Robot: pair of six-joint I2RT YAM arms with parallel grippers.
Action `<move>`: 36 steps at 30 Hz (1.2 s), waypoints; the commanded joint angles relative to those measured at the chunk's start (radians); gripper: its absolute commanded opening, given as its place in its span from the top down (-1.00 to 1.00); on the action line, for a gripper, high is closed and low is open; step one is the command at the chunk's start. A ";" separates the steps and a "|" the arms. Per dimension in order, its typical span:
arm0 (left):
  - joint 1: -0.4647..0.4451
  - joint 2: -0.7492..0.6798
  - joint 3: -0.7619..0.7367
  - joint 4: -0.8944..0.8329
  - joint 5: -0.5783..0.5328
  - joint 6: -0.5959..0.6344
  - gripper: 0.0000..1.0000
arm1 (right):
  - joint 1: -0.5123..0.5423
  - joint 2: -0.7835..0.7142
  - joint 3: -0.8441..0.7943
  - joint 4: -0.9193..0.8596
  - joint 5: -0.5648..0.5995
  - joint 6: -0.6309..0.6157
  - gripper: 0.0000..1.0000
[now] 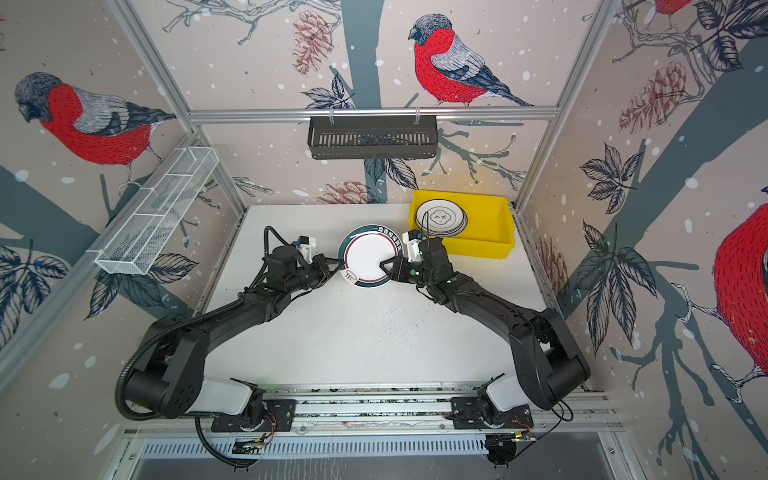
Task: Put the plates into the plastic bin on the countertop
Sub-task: 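Grasp the plate rim with the right gripper while the left gripper holds it, then carry the plate into the yellow bin with the right gripper while the left withdraws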
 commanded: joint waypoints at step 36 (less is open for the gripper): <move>0.013 0.035 0.073 0.066 0.078 0.102 -0.95 | -0.208 -0.081 0.077 -0.069 0.122 -0.022 0.97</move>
